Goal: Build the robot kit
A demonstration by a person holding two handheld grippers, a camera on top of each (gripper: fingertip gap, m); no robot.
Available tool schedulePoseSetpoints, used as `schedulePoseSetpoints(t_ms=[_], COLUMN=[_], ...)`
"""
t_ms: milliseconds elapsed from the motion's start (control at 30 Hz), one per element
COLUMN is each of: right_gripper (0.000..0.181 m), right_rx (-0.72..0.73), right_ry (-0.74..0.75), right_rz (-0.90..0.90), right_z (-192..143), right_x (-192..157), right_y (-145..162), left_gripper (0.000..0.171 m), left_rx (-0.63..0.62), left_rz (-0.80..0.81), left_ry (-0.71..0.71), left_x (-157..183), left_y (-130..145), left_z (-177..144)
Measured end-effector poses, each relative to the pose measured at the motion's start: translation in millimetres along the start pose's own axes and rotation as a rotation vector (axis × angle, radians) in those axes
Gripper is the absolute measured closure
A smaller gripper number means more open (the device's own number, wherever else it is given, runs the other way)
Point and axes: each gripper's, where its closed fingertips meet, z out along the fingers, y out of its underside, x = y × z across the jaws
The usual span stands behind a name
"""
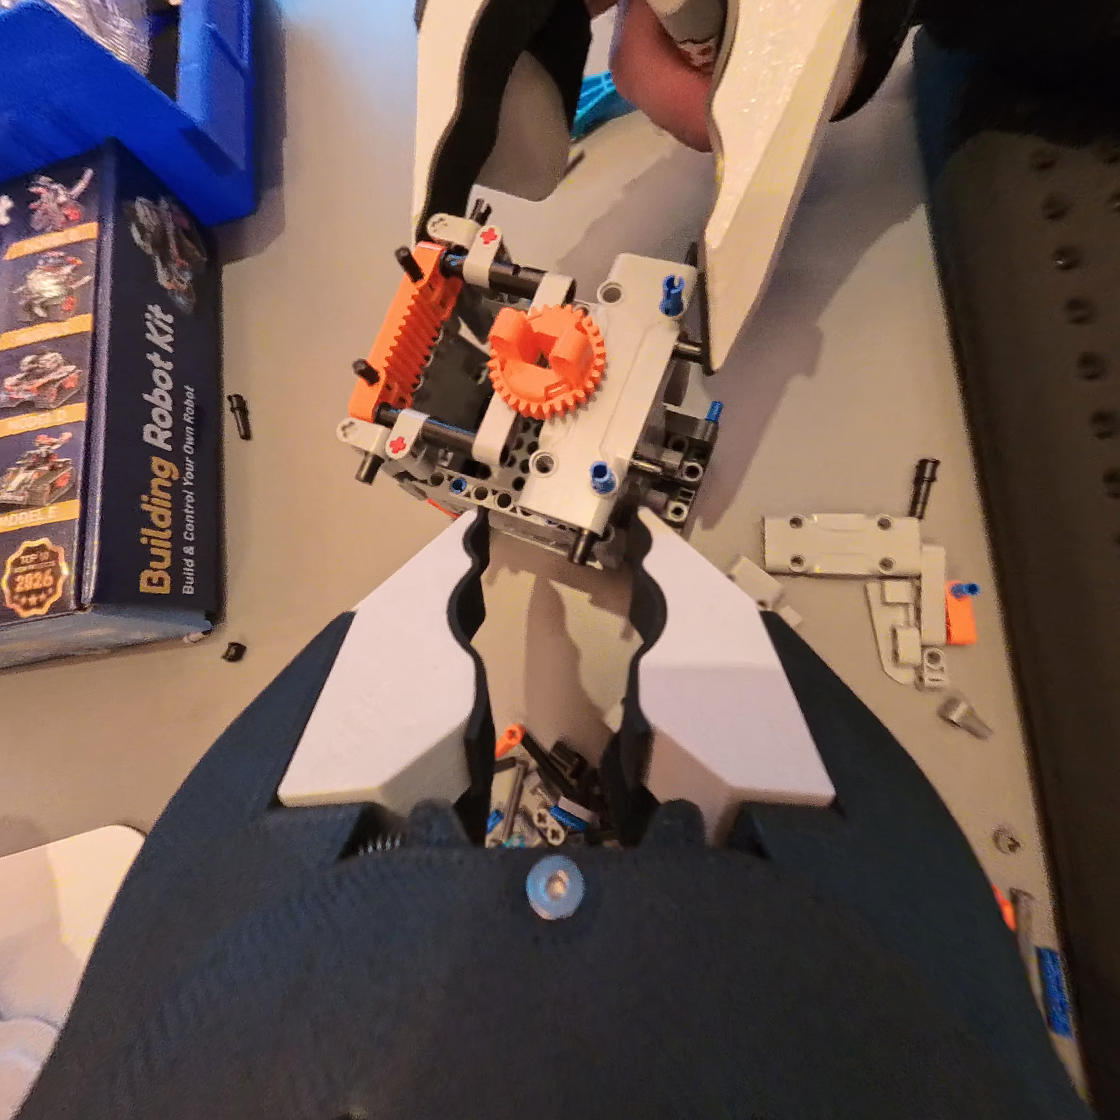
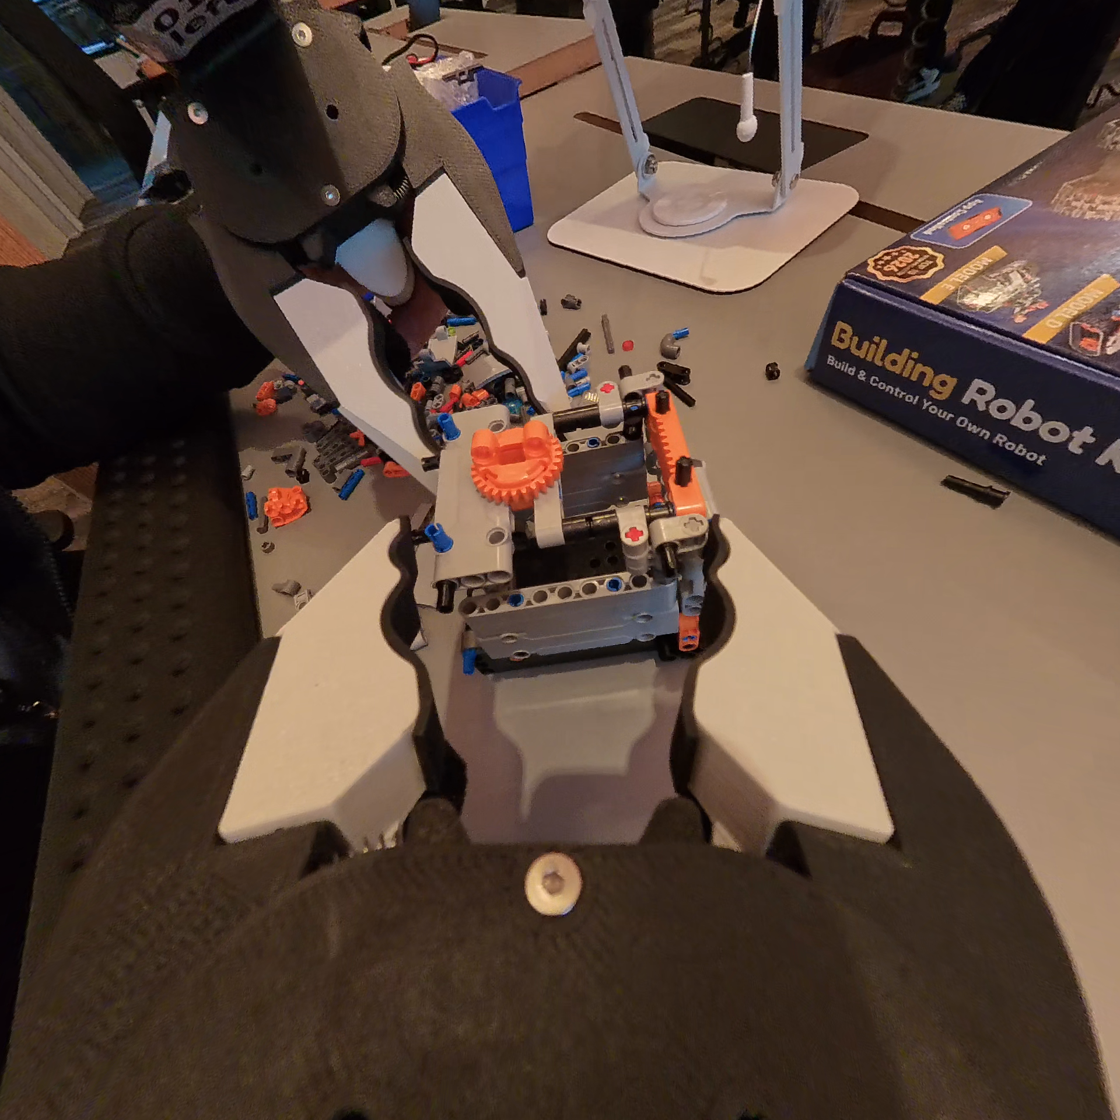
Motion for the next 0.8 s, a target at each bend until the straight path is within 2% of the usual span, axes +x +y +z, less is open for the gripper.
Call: schedulePoseSetpoints(t_ms=[67, 333, 800], right_gripper=[0.087, 0.09, 0.096], right_rx=[0.006, 0.023, 0.041], right_ry=[0.005, 0.043, 0.062], right_rz=[0.003, 0.034, 0.055], right_z=[-1, -8, -14], right_x=[1, 11, 19], right_y=[0, 0, 1], left_gripper=[0.132, 0.125, 0.126], left_rx=[0.011, 0.034, 0.052], left_rz=[-0.015, -0.081, -0.114], left_ry=[-0.004, -0.072, -0.093], left_x=[-2, -19, -26], left_y=[-2, -3, 0], left_z=[1, 12, 19])
